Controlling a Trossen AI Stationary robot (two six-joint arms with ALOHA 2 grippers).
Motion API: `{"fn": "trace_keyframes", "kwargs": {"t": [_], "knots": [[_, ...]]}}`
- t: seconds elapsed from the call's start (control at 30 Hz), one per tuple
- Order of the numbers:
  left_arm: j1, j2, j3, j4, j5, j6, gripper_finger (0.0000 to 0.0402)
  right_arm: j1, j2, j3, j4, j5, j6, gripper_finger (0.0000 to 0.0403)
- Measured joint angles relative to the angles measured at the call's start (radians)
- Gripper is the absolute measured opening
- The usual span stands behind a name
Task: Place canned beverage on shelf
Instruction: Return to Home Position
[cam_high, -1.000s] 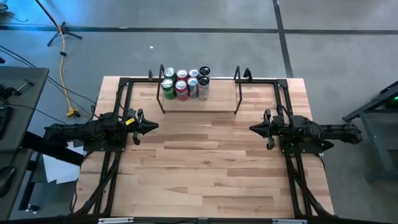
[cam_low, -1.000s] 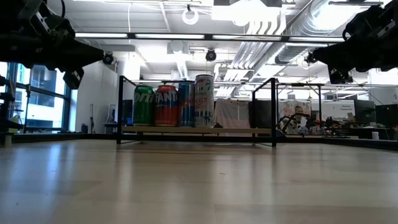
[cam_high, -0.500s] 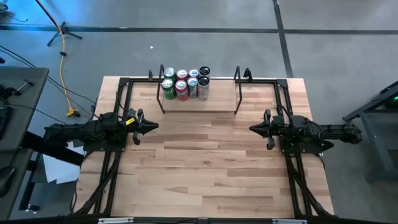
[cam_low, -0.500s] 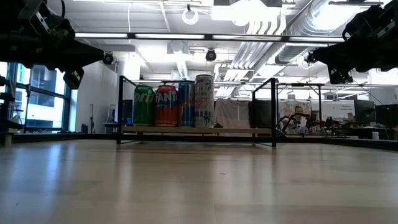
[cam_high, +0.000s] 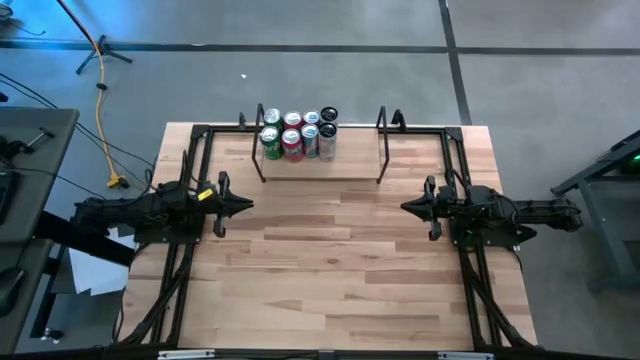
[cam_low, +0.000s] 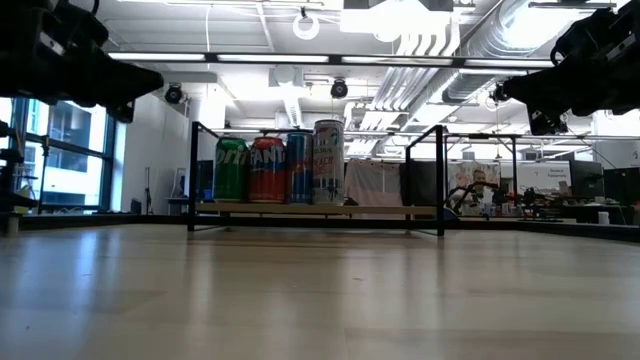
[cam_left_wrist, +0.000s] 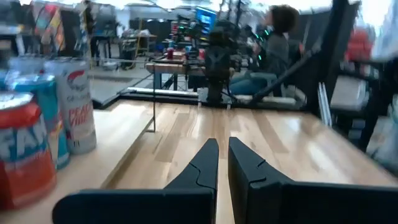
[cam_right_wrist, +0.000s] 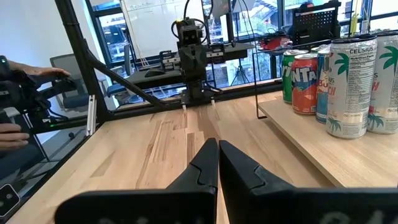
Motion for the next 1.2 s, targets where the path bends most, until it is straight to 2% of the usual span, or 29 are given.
{"fn": "trace_keyframes", "kwargs": {"t": [0.13,0.37,1.2], "knots": [[-0.028,0.0,-0.001,-0.001,0.001,0.078,0.0001,0.0,0.0,0.0,0.0,0.0,0.0,0.0],[-0.036,0.0,-0.001,-0.002,0.0,-0.002,0.0001,0.0,0.0,0.0,0.0,0.0,0.0,0.0],[-0.036,0.001,-0.001,-0.001,0.0,-0.003,0.0001,0.0,0.0,0.0,0.0,0.0,0.0,0.0]]}}
